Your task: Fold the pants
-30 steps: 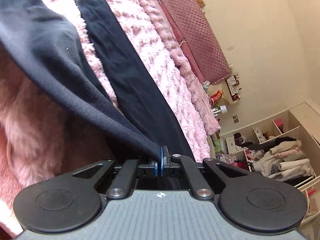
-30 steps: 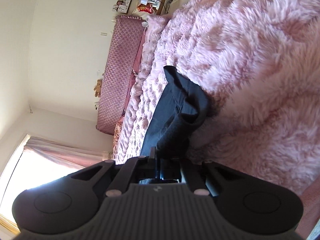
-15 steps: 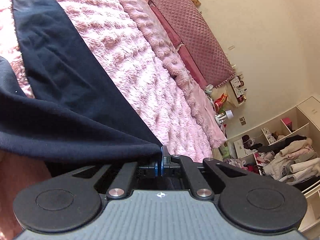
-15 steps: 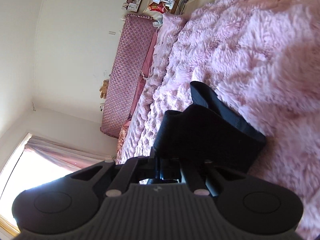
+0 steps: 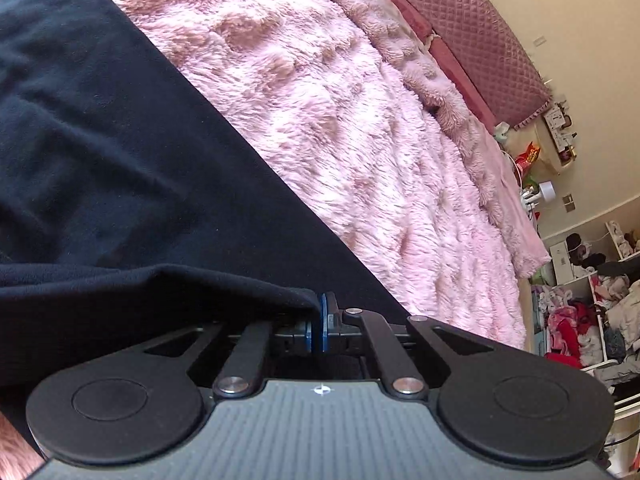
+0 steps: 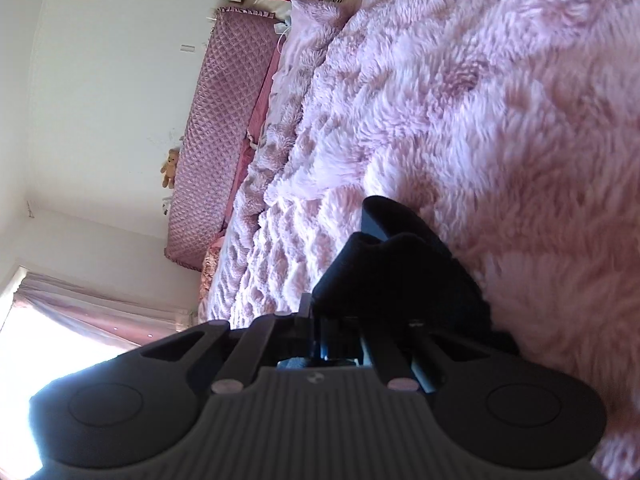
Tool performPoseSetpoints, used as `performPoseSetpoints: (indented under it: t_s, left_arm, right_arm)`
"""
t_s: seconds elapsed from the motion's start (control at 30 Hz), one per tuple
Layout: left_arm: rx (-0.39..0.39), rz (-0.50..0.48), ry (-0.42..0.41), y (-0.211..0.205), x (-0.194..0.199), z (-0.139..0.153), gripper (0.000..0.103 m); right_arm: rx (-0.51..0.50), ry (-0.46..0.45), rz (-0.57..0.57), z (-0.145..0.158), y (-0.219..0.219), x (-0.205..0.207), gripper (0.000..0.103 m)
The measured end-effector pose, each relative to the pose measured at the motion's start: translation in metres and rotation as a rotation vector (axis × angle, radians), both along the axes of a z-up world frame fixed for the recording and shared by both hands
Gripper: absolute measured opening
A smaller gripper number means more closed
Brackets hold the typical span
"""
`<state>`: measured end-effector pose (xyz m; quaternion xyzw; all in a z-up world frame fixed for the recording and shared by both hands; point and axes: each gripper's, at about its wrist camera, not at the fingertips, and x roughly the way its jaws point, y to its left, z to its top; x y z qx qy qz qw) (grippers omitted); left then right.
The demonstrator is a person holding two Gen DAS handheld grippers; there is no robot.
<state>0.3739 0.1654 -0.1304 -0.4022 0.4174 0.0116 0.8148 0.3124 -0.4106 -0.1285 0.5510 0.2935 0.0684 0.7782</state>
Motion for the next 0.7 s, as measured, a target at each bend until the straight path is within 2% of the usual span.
performPoseSetpoints:
  t_s: [0.07,0.1,0.17,0.23,0.3,0.43,0.5,0.53,0.57,0.6,0.63,0.7]
  left_arm:
    - [-0.027,0.000,0.023,0.001,0.008,-0.004,0.013]
    - [-0.054,0.007,0.031,0.002,0.011,-0.007,0.019]
    - [-0.110,0.013,0.031,0.005,0.016,-0.010,0.025]
    - [-0.122,-0.024,-0.031,0.003,0.018,-0.005,0.030]
    - [-0.063,-0.078,-0.107,-0.004,0.019,0.005,0.030]
    - [0.021,-0.096,-0.166,-0.014,0.028,0.017,0.030]
    - [0.143,-0.061,-0.175,-0.020,0.037,0.023,0.030]
    - [0.232,-0.048,-0.157,-0.025,0.044,0.026,0.030]
    - [0.331,-0.056,-0.141,-0.030,0.053,0.028,0.030]
    - [0.381,-0.077,-0.137,-0.034,0.058,0.029,0.030]
    - [0.391,-0.098,-0.139,-0.035,0.060,0.032,0.030]
    - [0.337,-0.124,-0.178,-0.033,0.054,0.043,0.032]
  right_arm:
    - [0.010,0.011,-0.023,-0.002,-0.004,0.011,0.008]
    - [0.025,0.010,-0.051,-0.003,-0.008,0.013,0.020]
    - [0.025,-0.011,-0.119,0.000,-0.017,0.010,0.034]
    - [-0.010,-0.024,-0.161,0.007,-0.023,0.006,0.035]
    - [-0.041,-0.048,-0.136,0.015,-0.024,-0.003,0.035]
    - [-0.177,-0.077,-0.054,0.032,-0.016,-0.034,0.035]
    - [-0.220,-0.083,-0.034,0.036,-0.013,-0.053,0.035]
    - [-0.231,-0.084,-0.026,0.037,-0.011,-0.063,0.035]
    - [-0.241,-0.084,-0.019,0.037,-0.009,-0.075,0.035]
    - [-0.255,-0.080,-0.014,0.037,-0.007,-0.086,0.035]
    - [-0.272,-0.075,-0.007,0.038,-0.004,-0.096,0.035]
    - [-0.311,-0.077,0.019,0.040,0.003,-0.111,0.035]
